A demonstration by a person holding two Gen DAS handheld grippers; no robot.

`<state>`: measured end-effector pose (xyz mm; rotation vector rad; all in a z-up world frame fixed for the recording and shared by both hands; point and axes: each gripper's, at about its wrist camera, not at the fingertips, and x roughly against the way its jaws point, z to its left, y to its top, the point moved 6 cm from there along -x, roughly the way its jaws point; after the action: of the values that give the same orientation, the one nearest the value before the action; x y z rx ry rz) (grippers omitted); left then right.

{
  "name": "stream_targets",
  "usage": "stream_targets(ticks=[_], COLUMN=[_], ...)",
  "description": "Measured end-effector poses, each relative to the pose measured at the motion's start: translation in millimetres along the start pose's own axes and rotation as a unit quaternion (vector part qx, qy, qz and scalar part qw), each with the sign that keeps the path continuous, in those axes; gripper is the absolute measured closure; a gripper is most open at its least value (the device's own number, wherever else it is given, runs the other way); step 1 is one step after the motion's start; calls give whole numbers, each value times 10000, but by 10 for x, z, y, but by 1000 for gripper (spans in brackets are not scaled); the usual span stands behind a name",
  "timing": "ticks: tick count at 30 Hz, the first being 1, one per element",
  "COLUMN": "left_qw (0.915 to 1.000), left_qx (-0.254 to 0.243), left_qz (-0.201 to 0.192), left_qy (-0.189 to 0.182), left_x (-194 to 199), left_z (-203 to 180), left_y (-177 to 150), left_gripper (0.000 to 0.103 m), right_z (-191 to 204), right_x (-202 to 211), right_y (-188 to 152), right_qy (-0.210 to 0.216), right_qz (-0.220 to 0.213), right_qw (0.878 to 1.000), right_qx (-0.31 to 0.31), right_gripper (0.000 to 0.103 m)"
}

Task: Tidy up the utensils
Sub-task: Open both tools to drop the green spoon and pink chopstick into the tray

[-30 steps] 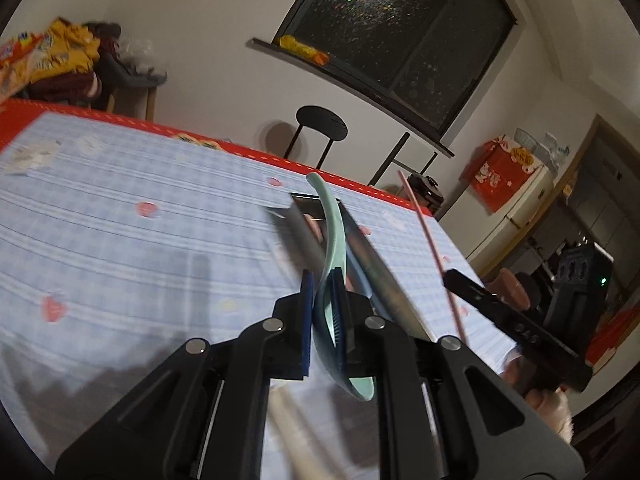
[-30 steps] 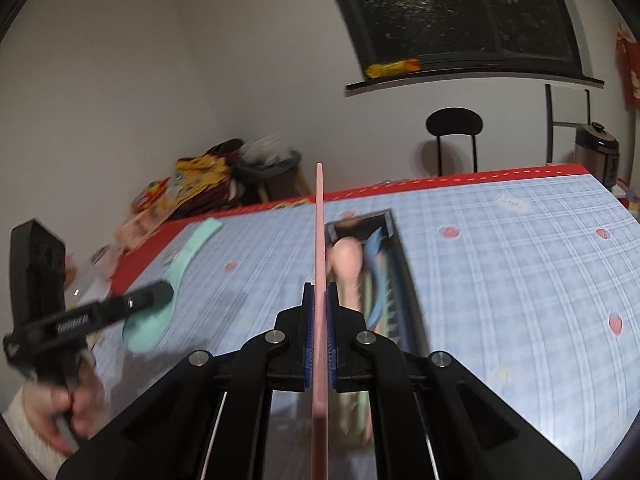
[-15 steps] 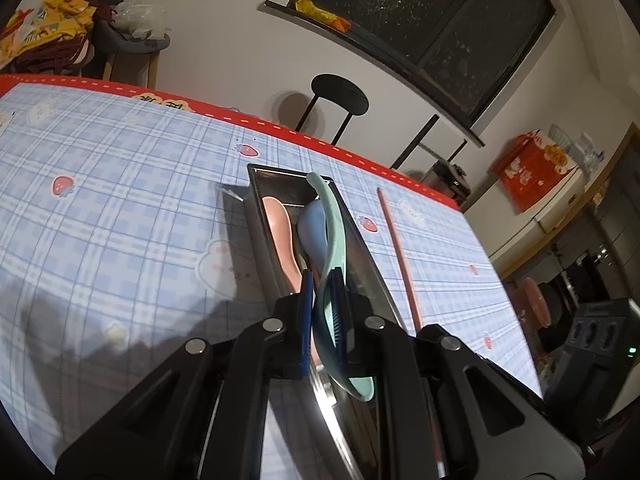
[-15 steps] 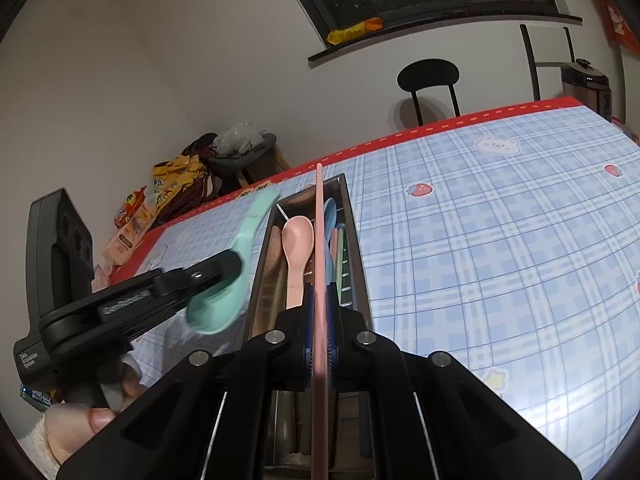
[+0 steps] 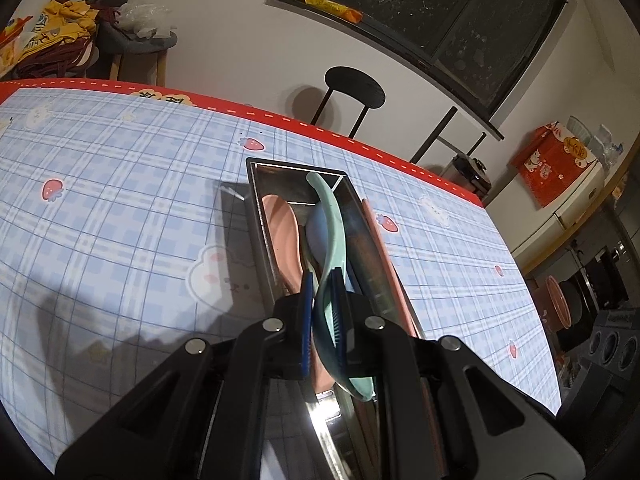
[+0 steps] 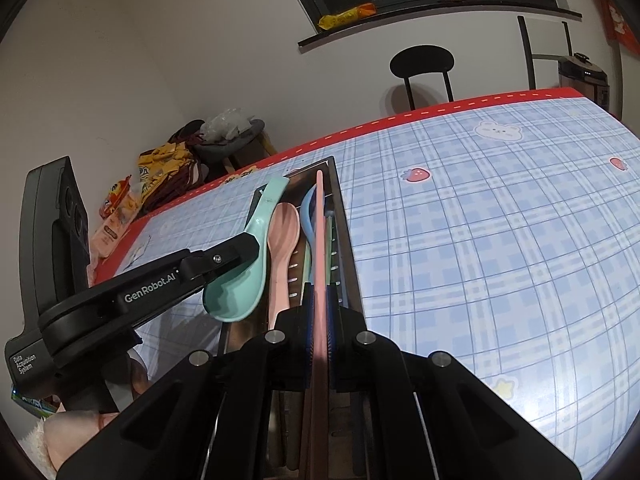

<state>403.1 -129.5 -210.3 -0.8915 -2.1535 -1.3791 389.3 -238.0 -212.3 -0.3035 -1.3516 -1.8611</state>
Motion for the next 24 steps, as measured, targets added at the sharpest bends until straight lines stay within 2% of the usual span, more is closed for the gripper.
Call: stream_targets(ticks=[5,10,14,19,24], left_qw=[10000,9996,9977,9945,9912], left_qx=[-54,-242,-544,-825,-1073], left_qz=[23,-100,-291,-429,-491], left_qy=[13,89,279,490,604], left_x=[-30,133,424,836,1295], left_z=[-9,22,114,318,557], left_y=[17,62,92,41,-144], left_gripper=[90,82,74,74,74], right_z=[-16,-28,-6,112,254], right_x=[7,60,95,180,266], right_y=[17,67,69,62,-25], right_qy=[-83,-192,-372,-403,-426], right_qz=[-41,-166,-244,-362,-347], right_qw=[10000,9997,9990,9980,9966], right_qx=[-11,-4,102,339,613], right_gripper=[96,93,73,72,72])
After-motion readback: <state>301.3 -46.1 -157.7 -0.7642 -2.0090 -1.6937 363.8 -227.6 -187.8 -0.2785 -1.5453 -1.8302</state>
